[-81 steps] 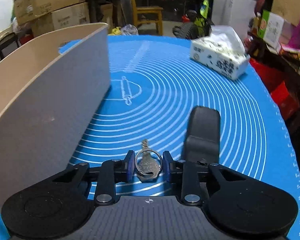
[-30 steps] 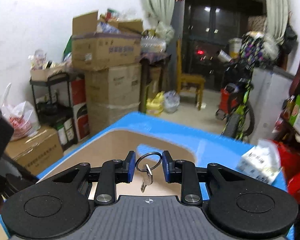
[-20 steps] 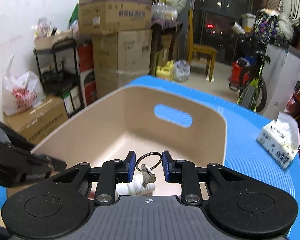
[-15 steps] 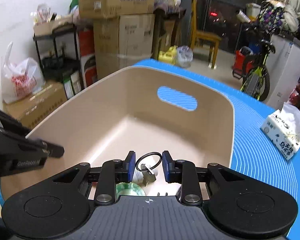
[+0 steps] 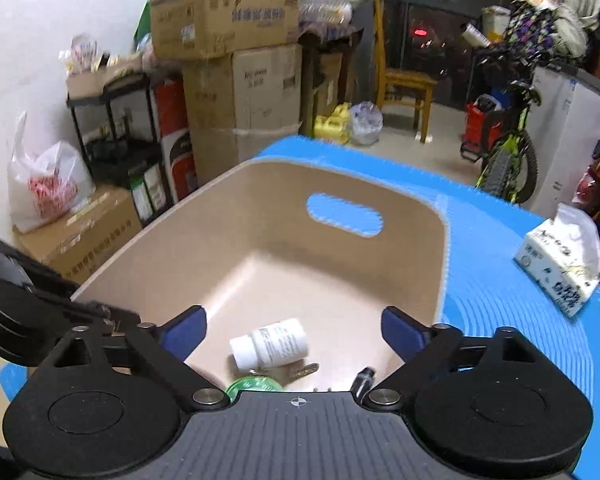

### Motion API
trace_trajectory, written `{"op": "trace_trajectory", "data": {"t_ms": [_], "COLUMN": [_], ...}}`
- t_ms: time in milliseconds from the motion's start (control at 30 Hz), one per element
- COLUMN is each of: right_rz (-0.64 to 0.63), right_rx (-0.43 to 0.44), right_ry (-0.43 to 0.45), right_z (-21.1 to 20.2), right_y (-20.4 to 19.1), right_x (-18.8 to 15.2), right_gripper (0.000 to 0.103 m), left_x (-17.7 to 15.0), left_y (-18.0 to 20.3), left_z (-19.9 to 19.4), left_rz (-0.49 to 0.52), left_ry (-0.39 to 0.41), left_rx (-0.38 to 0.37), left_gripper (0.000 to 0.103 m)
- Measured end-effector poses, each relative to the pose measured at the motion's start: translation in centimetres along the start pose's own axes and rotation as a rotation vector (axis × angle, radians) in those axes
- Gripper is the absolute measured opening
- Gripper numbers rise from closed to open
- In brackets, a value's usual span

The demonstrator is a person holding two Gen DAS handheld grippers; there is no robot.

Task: Organize rigid objects
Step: 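Lift the keys with the right gripper into the bin and release, then move the right gripper to the black remote and grasp it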

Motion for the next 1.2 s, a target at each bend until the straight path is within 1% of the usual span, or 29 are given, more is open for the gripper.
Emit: {"op": "trace_trajectory", "data": {"t_ms": [67,133,233,333,467,667,733,867,1067,1200], "right_rz": [0.019,0.046,0.084,0.109,0.161,0.232,0.272,0.325,0.327,0.358], "right_rx": [-0.005,-0.033,-0.083,-0.145,-0.199,-0.277,-0.274,-0.302,-0.362,-0.394], "right_ry": [0.033,0.090,0.170,0.199,0.172,0.124,0.093,0.053,-0.006,-0.016], "right_z": [-1.1,-2.5,-4.3,-5.3,-5.4,-4.6,-4.0,-2.9,-1.5,-0.7], "right_y": [1.0,2.3,4.6,7.1,10.5,14.8,15.6,17.2,19.1,20.4], "right_x": [0.7,1.5,2.4,2.5,1.1,-2.8,-4.2,-6.6,-9.4,-10.7], "right_gripper": [0.097,0.101,0.101,0.101,0.101,0.101,0.101,0.101,0.101,0.101], "left_x": [0.0,0.0,0.0,0.0,0.0,0.0,0.0,0.0,0.0,0.0], "left_y": [0.1,0.1,0.1,0.1,0.1,0.1,0.1,0.1,0.1,0.1], "left_z": [0.0,0.0,0.0,0.0,0.0,0.0,0.0,0.0,0.0,0.0], "left_rz": [0.000,0.000,0.000,0.000,0.000,0.000,0.000,0.000,0.000,0.000], "left_ry": [0.000,0.000,0.000,0.000,0.000,0.000,0.000,0.000,0.000,0.000], "left_rx": [0.001,0.001,0.001,0.001,0.001,0.001,0.001,0.001,0.001,0.000], "left_gripper": [0.005,0.005,0.005,0.005,0.005,0.005,0.005,0.005,0.006,0.006]}}
Point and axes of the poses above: each gripper's, at about its wrist camera, not at the fingertips, and z roughly the way its jaws point, y to its right, x to its top, the point moved 10 cm from there along z, roughly the way its jaws point, and after that the axes turned 9 degrees about z, right-handed, at the moved point
